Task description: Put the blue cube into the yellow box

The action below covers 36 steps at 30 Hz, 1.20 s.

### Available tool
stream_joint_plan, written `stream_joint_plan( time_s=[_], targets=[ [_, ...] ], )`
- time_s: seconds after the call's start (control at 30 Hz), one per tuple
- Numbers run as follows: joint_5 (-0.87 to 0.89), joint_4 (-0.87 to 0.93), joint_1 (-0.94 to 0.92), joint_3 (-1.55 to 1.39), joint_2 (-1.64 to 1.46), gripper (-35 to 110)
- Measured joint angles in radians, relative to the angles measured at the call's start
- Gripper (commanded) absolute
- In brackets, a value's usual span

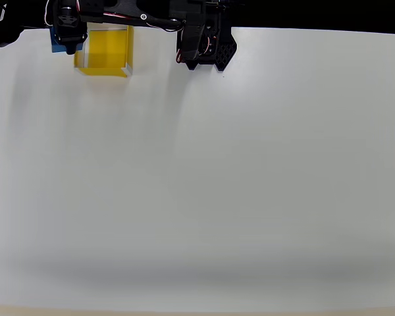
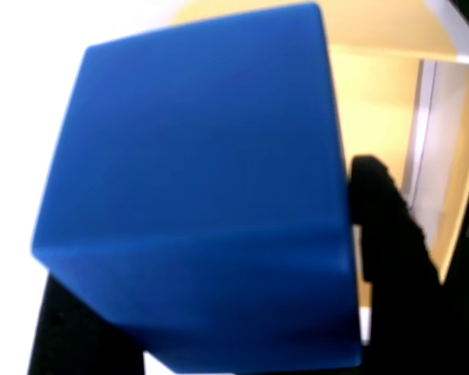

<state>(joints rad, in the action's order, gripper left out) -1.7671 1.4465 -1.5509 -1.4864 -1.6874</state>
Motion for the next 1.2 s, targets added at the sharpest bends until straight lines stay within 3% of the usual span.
stream_joint_plan(
  time_s=[0.57,1.2],
  targets=[
    [0.025,-0.21,0.0,-0.345,-0.109,13],
    [-0.006,-0.221,-0.038,-0.561,-0.23,13]
  ],
)
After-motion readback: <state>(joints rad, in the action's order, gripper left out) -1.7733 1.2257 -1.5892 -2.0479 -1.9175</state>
